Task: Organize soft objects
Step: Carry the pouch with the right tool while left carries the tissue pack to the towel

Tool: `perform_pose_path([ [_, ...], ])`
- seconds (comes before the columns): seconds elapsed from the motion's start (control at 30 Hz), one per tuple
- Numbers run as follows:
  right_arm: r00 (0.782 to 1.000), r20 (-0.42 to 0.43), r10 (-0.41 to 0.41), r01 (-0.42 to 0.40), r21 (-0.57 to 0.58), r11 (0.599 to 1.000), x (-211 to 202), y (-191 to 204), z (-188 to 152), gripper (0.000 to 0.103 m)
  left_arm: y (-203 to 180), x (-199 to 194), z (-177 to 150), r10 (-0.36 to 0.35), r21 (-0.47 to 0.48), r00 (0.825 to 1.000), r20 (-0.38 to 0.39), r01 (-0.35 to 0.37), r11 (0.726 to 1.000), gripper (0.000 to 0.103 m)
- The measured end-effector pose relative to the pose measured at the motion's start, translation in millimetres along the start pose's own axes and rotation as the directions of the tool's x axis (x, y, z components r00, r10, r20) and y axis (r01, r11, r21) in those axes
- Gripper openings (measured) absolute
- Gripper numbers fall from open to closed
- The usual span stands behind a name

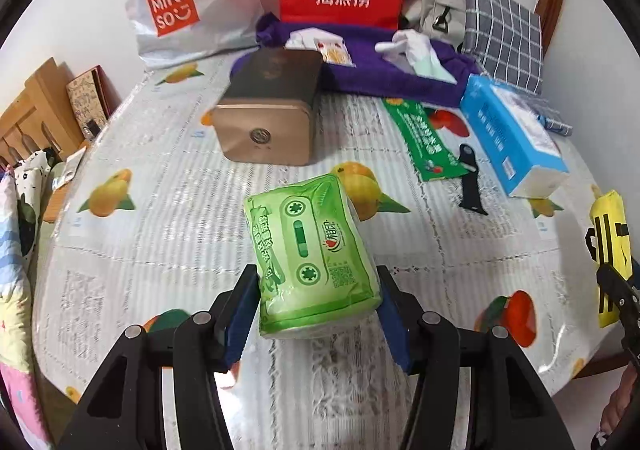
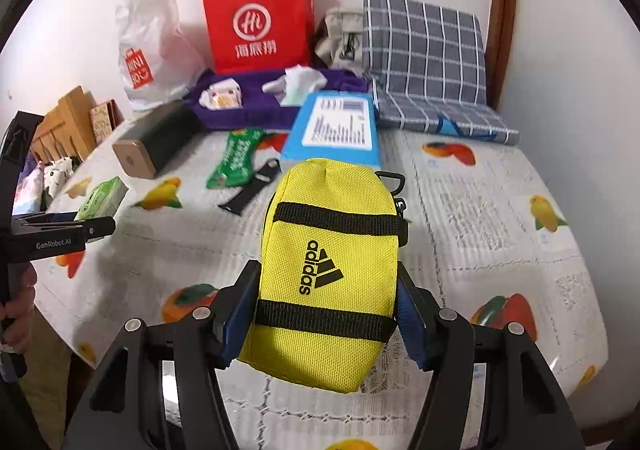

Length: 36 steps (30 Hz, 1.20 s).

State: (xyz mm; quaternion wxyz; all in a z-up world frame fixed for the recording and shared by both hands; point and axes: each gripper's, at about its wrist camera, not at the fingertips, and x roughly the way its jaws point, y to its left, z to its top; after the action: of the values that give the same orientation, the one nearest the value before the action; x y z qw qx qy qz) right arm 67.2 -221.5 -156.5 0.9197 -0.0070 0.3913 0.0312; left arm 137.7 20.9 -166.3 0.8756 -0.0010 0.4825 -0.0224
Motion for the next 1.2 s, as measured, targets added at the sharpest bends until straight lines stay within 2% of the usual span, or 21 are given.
perform_pose_path([
  [0.4, 0.996, 0.091, -0.004, 0.006, -0.017, 1.0, -55, 8, 29, 0.062, 22, -56, 12, -0.029, -0.054, 0.996, 0.089, 0.034, 0.998, 0.054],
  [0.7, 0.987, 0.161, -0.003, 0.009, -0.034, 0.999, -84, 8, 55, 0.063, 41, -87, 31, -0.016, -0.098, 0.988, 0.155, 0.032, 0.995, 0.054],
  [1.2, 0.972, 0.233, 0.012, -0.004, -0.036, 0.999, -106, 6, 88, 0.063, 50, -125, 49, 0.001, -0.115, 0.973, 0.232, 0.026, 0.993, 0.054],
])
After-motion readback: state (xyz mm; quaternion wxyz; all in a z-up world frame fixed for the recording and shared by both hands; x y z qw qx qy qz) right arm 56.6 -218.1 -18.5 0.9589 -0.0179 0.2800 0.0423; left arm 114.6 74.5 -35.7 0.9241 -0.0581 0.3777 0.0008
